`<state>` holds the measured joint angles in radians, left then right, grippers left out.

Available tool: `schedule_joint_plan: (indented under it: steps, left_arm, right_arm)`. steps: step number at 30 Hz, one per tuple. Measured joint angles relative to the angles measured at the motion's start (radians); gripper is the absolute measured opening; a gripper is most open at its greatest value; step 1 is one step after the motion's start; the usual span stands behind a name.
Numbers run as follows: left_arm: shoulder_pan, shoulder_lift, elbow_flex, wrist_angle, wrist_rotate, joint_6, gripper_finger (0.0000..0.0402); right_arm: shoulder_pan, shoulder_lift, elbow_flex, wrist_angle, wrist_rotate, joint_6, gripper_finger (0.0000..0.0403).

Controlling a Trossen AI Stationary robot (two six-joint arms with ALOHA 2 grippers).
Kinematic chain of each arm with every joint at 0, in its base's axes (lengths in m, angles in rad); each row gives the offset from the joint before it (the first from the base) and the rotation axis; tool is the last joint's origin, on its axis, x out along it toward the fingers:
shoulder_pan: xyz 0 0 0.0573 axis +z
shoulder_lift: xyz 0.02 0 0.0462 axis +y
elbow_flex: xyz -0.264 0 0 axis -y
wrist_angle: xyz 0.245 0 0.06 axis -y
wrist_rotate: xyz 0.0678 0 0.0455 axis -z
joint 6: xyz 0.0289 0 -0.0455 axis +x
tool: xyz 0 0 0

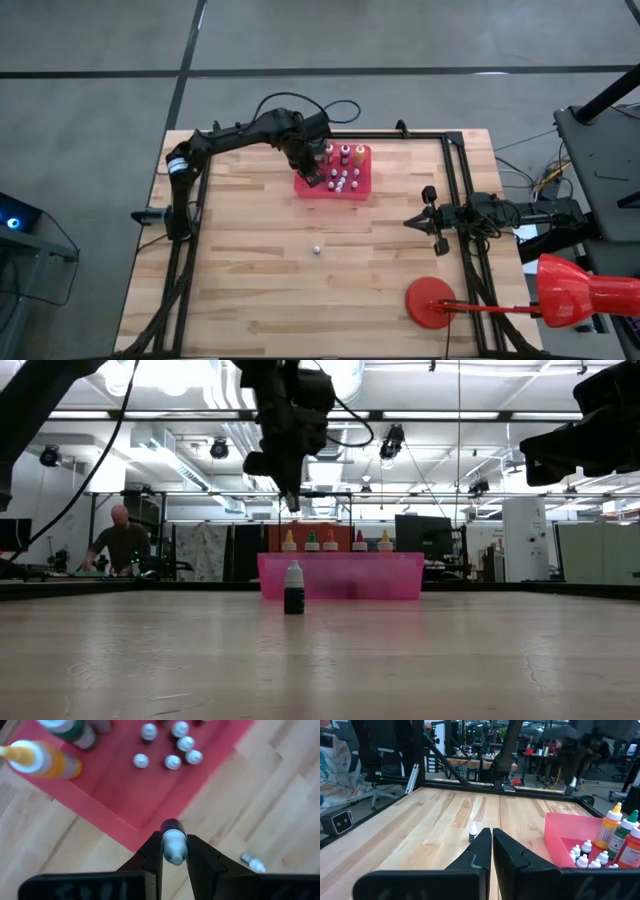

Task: Pick & Place food coloring
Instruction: Put the small red food coloring bottle into the pink bin

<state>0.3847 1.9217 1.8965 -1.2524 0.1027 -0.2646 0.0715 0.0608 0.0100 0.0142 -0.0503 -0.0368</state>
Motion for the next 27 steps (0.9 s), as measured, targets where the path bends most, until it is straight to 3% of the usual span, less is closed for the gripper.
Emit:
schedule_joint_plan:
  steps: [15, 27]
  left_arm:
    - [0.048, 0.084, -0.003, 0.033, -0.099, -0.312, 0.0042]
    - [0.048, 0.165, -0.004, 0.066, -0.157, -0.342, 0.0042]
  right_arm:
    - [0.000, 0.000, 0.000, 0.000, -0.001, 0.001, 0.0008]
    - [0.000, 0.000, 0.000, 0.000, 0.000, 0.001, 0.0008]
